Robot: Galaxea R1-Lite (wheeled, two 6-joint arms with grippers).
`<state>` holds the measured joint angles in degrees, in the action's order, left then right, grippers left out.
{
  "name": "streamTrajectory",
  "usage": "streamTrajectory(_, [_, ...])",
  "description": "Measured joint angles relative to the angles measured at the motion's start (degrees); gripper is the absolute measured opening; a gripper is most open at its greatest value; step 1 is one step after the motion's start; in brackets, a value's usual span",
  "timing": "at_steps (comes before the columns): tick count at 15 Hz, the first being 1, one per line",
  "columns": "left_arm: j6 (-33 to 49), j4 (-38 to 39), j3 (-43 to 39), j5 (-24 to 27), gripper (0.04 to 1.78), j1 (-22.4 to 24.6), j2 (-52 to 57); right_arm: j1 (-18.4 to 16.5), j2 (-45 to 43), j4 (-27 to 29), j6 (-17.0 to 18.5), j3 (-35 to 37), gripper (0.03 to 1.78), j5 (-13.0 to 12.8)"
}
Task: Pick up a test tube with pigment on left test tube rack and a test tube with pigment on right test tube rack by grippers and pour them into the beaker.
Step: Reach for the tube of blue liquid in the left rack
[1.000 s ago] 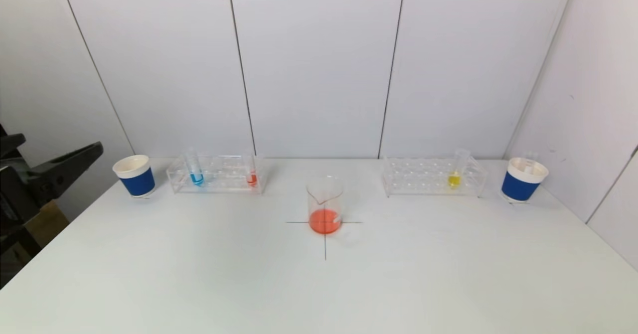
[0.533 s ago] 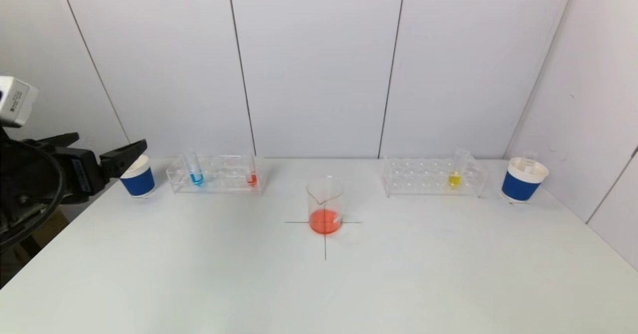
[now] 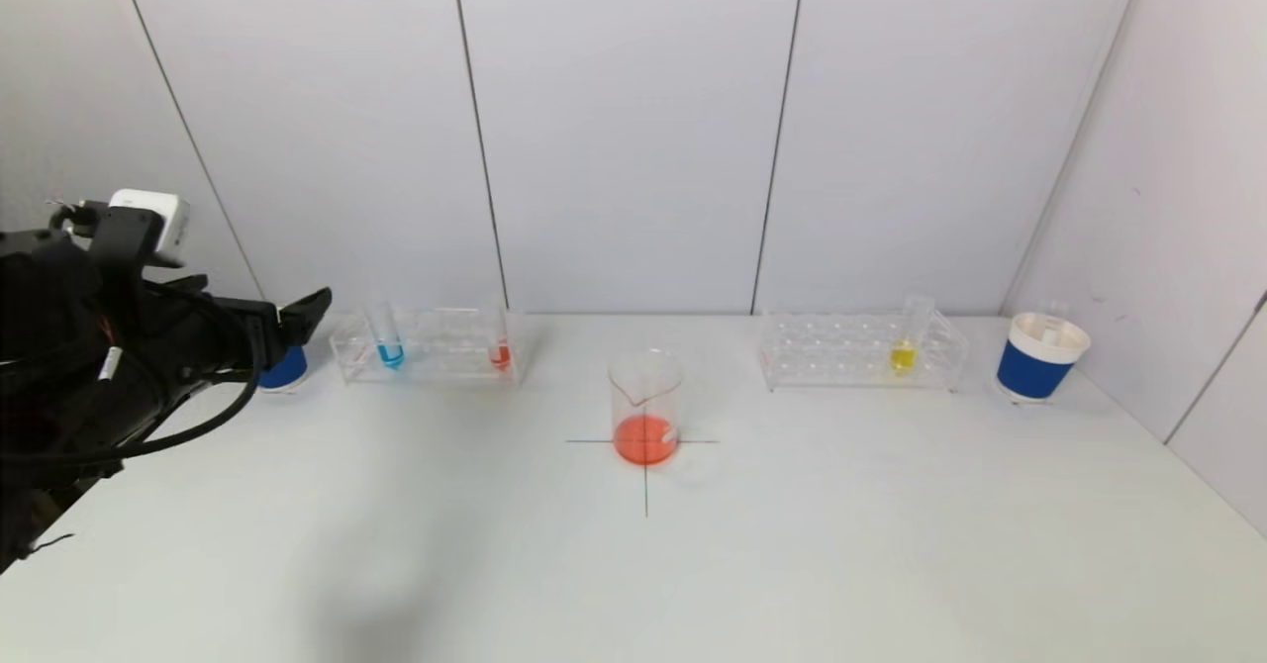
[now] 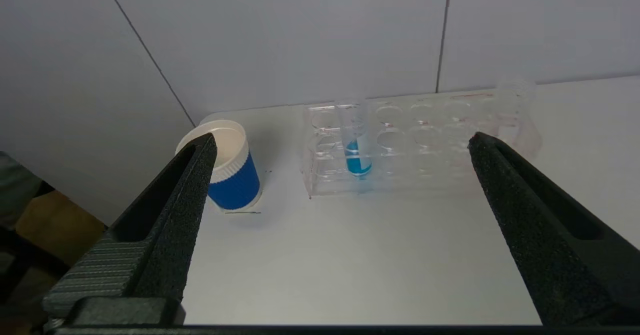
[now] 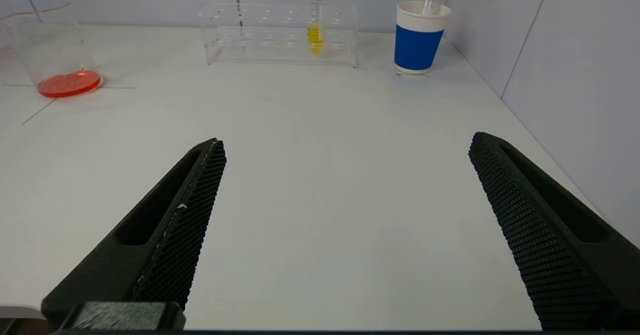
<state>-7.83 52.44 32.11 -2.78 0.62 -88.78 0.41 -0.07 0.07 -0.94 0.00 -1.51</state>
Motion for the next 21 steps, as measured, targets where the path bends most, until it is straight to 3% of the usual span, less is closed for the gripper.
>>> streamTrajectory(4, [0.1,18.7,0.2,-3.3,1.76,0.0,-11.5,0.0,0.0,0.0,0.0,0.0,1.77,0.0])
streamTrajectory(21, [0.7,25.2,7.6,-0.8,1.76,-0.6,-31.9,0.0,0.0,0.0,0.0,0.0,1.77,0.0])
